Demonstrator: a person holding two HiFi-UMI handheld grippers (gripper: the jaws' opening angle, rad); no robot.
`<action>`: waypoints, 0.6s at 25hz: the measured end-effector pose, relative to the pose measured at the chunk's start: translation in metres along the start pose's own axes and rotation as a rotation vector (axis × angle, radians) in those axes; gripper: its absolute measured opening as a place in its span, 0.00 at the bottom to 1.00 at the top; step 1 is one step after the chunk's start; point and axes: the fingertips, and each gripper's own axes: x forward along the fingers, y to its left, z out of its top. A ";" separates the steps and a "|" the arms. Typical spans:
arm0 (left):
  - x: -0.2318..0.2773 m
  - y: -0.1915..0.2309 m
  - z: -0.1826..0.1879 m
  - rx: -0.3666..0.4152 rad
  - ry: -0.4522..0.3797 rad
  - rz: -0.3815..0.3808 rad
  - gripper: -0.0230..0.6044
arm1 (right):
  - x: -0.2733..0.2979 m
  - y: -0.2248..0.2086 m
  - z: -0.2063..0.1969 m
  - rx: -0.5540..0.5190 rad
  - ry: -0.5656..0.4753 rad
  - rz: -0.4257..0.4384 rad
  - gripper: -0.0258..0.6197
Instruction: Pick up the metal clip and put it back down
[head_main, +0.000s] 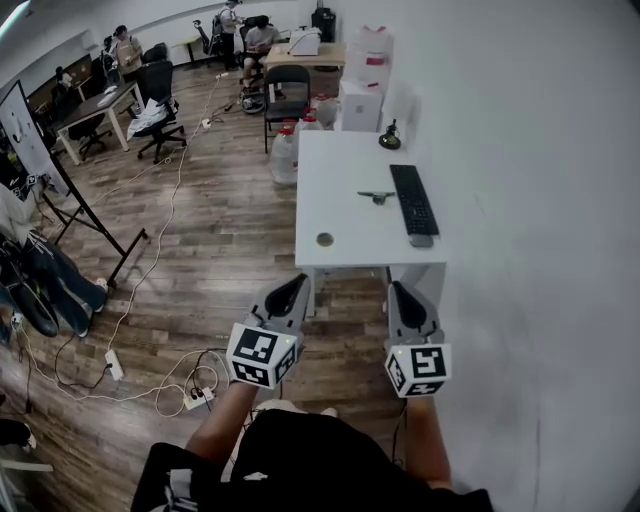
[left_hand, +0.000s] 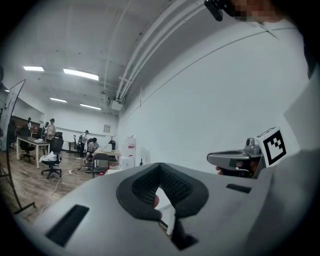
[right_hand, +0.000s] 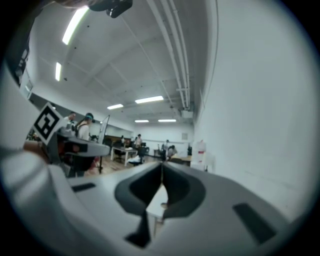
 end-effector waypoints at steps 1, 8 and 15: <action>0.001 -0.004 -0.003 -0.003 0.004 0.000 0.07 | -0.003 -0.002 -0.003 -0.002 0.003 0.004 0.09; 0.027 -0.022 -0.026 0.000 0.063 -0.029 0.07 | -0.005 -0.030 -0.023 0.011 0.019 -0.004 0.09; 0.048 -0.031 -0.028 -0.019 0.065 -0.060 0.07 | -0.004 -0.047 -0.031 -0.008 0.036 -0.020 0.09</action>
